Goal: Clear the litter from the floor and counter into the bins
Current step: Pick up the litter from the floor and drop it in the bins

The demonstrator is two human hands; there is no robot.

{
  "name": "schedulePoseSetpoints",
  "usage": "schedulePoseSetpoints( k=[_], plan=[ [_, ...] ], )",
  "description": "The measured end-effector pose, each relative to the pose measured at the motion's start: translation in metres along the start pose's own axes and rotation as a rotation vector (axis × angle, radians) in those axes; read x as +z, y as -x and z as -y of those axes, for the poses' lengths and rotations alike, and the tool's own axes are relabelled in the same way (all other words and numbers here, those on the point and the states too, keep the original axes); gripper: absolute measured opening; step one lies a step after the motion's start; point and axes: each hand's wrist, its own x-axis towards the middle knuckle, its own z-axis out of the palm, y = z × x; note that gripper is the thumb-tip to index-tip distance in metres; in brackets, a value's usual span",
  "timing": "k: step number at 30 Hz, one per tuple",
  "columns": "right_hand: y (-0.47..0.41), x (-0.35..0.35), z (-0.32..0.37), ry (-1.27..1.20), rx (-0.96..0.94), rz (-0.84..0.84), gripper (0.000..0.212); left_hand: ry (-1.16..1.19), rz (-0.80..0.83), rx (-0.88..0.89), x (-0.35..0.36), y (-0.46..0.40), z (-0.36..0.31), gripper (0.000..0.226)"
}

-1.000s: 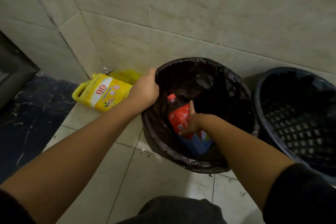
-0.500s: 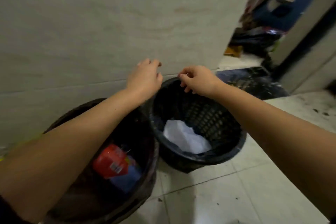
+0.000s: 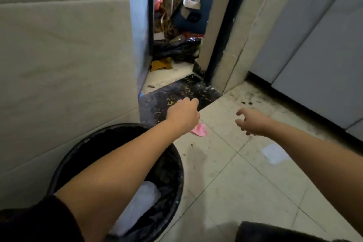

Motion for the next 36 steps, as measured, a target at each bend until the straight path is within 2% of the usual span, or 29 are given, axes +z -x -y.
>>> schedulePoseSetpoints(
  k=[5, 11, 17, 19, 21, 24, 28, 31, 36],
  plan=[
    [-0.061, 0.028, -0.114, 0.056, 0.079, 0.053, 0.044, -0.065, 0.191, -0.043, 0.088, -0.079, -0.047, 0.034],
    [-0.141, 0.109, -0.249, 0.067, 0.151, 0.202, 0.058, -0.078, 0.343, -0.222, 0.223, -0.142, -0.055, 0.043],
    [-0.187, 0.167, -0.319, 0.008, 0.235, 0.289, 0.074, -0.111, 0.374, -0.452, 0.302, -0.176, -0.041, 0.068],
    [-0.193, 0.179, -0.328, 0.039, 0.247, 0.273, 0.07, -0.075, 0.408, -0.521, 0.313, -0.185, -0.034, 0.076],
    [-0.2, 0.188, -0.333, 0.047, 0.244, 0.209, 0.061, -0.058, 0.453, -0.532, 0.319, -0.192, -0.028, 0.074],
    [-0.211, 0.194, -0.338, -0.004, 0.203, 0.148, 0.04, -0.15, 0.413, -0.482, 0.32, -0.193, -0.027, 0.057],
    [-0.213, 0.197, -0.334, -0.035, 0.145, 0.111, 0.028, -0.11, 0.311, -0.485, 0.317, -0.175, -0.036, 0.029],
    [-0.211, 0.183, -0.304, -0.108, 0.061, 0.034, 0.024, -0.034, 0.273, -0.41, 0.303, -0.155, -0.049, 0.024],
    [-0.19, 0.128, -0.202, -0.231, -0.236, -0.159, 0.021, 0.081, 0.042, -0.32, 0.229, -0.125, -0.059, 0.027]
  ],
)
